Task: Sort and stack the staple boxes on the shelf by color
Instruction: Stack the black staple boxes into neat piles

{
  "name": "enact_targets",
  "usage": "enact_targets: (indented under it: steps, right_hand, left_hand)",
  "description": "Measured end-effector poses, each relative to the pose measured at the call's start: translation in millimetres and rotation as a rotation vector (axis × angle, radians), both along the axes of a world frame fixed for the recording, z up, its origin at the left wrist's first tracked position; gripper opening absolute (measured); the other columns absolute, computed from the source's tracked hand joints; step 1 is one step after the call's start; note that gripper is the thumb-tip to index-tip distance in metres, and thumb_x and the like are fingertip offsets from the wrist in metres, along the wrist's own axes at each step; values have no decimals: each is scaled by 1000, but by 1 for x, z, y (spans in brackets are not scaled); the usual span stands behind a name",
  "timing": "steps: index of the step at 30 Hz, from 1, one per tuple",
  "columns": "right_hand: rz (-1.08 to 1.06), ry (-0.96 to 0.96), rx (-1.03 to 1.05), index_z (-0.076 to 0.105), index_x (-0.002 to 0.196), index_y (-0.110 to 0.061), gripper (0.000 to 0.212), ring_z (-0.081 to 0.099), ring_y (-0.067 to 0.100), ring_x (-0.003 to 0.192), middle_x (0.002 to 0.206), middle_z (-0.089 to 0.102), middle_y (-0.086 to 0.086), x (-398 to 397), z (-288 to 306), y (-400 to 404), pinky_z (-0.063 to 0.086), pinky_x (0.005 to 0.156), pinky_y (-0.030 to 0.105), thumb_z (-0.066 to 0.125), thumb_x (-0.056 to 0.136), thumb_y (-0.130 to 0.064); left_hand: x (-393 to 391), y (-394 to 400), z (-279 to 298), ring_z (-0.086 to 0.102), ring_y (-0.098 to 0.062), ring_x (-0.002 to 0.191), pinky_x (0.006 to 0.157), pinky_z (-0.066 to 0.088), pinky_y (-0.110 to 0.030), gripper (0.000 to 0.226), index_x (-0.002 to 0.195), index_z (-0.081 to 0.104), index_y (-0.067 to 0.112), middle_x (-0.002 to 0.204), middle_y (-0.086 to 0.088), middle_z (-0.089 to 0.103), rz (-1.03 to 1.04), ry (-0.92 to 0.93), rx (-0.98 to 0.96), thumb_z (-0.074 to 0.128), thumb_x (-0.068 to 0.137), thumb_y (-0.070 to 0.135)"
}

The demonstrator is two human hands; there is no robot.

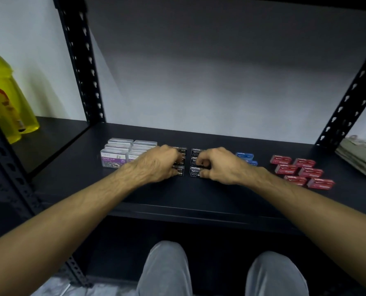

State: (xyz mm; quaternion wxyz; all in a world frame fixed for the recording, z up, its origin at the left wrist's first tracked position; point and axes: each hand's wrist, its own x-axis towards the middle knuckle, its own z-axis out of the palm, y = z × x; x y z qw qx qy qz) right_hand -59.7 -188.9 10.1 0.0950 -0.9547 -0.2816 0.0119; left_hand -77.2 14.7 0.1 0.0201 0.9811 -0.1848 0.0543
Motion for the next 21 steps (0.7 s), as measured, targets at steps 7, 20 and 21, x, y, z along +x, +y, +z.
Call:
enact_targets:
  steps: [7, 20, 21]
  right_hand:
    - [-4, 5, 8, 65, 114, -17, 23, 61, 14, 96, 106, 65, -2, 2, -6, 1, 45, 79, 23, 67, 91, -22]
    - [-5, -14, 24, 67, 105, -13, 15, 61, 14, 87, 96, 65, -3, 3, -5, 8, 48, 76, 25, 67, 90, -18]
    - [-8, -14, 25, 67, 104, -13, 14, 61, 14, 87, 95, 65, -2, 3, -5, 9, 48, 75, 25, 67, 90, -18]
  left_hand:
    - [9, -2, -10, 67, -25, 87, 79, 56, -40, 10, 92, 67, 19, 95, -3, 70, 24, 32, -29, 67, 86, 26]
    - [16, -3, -11, 66, -23, 93, 83, 55, -37, 15, 101, 69, 24, 100, -2, 70, 24, 54, -78, 68, 86, 28]
    - [16, -4, -11, 66, -23, 93, 83, 55, -37, 15, 101, 69, 24, 101, -2, 70, 22, 57, -78, 68, 87, 28]
